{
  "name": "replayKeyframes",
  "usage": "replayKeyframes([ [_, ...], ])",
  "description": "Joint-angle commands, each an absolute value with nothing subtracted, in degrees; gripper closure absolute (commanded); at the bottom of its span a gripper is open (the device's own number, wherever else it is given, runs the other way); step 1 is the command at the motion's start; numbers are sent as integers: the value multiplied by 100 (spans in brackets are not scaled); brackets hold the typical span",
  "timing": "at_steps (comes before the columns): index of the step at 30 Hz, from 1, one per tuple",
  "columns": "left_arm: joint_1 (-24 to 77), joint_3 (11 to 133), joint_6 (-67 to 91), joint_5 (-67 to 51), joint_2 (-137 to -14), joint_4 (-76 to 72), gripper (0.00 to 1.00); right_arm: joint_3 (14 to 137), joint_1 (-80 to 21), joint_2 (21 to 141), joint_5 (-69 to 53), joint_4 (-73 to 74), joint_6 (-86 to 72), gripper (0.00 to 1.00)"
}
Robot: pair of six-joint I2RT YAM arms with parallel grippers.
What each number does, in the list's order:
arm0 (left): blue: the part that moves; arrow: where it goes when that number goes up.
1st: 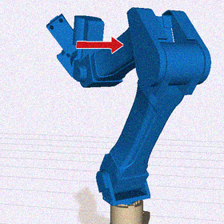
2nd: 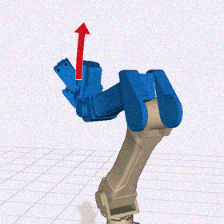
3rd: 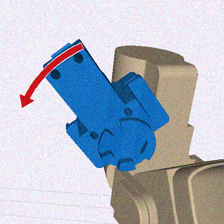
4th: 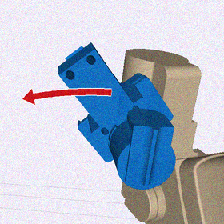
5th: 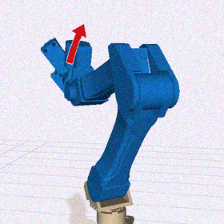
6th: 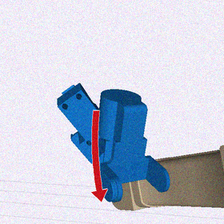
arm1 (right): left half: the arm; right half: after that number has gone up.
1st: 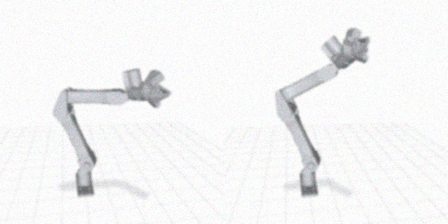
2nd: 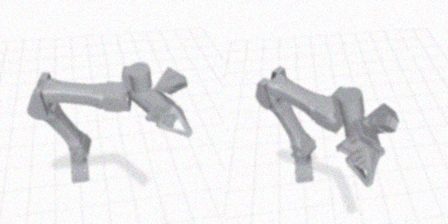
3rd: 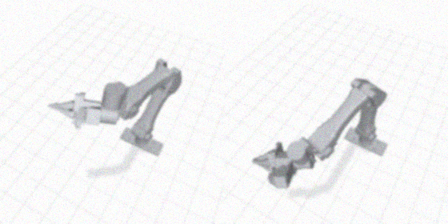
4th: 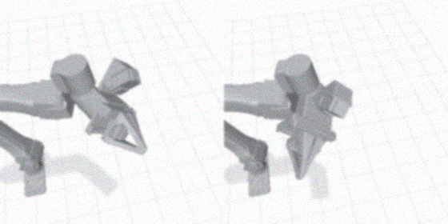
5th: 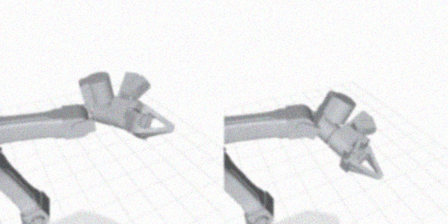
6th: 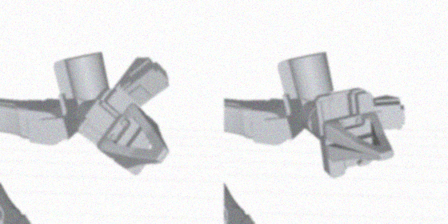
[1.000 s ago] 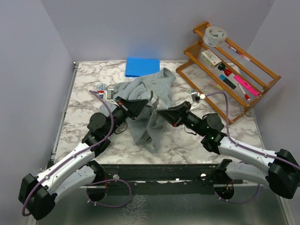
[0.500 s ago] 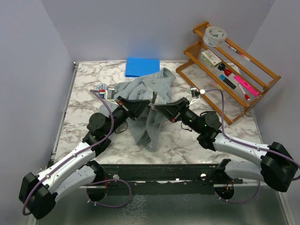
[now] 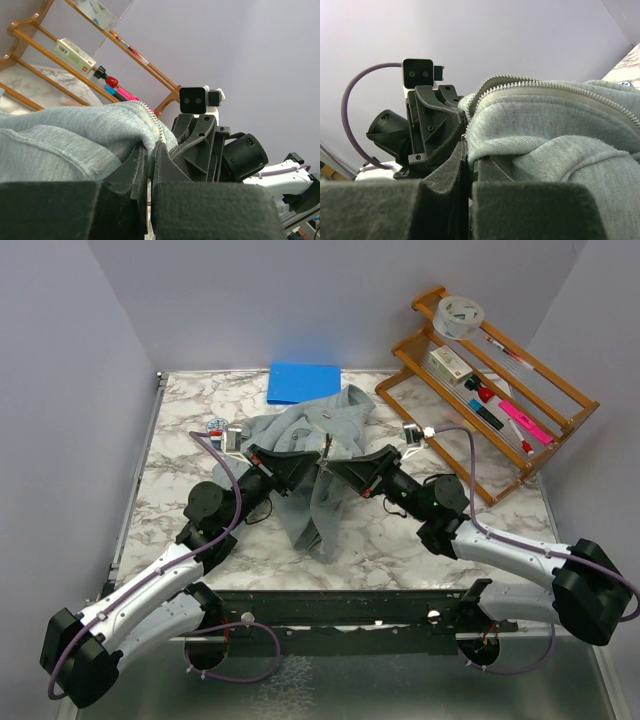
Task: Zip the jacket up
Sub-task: Insert the zipper into the jacket.
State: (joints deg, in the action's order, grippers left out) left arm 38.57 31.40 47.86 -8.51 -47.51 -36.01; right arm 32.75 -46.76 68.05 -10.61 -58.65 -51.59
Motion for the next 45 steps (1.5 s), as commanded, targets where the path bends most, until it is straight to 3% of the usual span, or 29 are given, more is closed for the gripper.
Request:
replayKeyframes([
  [1, 3837, 3321, 4874, -941, -4623, -4042, 100, 3501, -4693, 6871, -1117, -6100, -5246, 100],
  [45, 3835, 3218, 5019, -1001, -4723, -4206, 100, 3455, -4689, 7119, -1054, -6698, -5675, 100],
])
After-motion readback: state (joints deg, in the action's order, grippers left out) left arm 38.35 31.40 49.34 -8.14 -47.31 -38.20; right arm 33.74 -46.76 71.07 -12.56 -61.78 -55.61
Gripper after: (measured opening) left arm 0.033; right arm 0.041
